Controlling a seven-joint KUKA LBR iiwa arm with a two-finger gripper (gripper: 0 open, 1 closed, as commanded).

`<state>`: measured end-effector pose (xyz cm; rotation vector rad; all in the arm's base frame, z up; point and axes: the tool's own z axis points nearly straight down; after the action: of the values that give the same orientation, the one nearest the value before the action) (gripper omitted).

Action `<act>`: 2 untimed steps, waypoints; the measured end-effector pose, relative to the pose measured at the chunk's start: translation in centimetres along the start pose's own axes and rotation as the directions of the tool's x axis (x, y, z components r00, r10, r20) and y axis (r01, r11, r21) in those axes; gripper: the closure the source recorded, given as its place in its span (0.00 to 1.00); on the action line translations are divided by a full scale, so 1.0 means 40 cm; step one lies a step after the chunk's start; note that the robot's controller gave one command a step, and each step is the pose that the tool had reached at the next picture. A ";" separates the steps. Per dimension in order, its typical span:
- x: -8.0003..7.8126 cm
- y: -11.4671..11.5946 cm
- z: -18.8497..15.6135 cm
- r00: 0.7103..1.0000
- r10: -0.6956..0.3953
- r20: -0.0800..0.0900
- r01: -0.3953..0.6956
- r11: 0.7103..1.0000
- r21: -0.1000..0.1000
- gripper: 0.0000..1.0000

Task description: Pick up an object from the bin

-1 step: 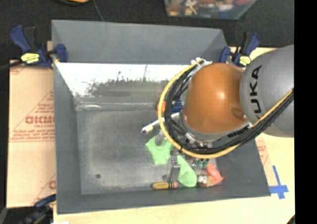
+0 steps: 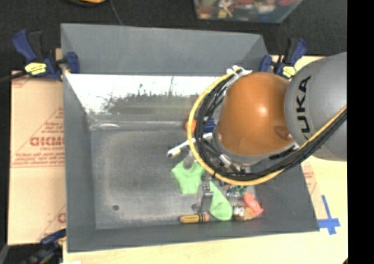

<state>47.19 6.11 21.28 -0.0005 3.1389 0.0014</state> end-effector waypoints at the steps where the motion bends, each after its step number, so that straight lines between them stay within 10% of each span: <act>1: -0.126 -0.100 0.284 0.985 0.175 0.002 -0.175 0.985 -0.001 0.00; 2: -0.192 -0.154 0.354 0.998 0.059 0.009 -0.059 0.998 -0.001 0.00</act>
Offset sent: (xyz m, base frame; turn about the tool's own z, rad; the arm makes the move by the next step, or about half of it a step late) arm 0.0756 -0.0605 -0.1428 0.0575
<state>54.91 -0.04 7.12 0.0911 3.1285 0.0034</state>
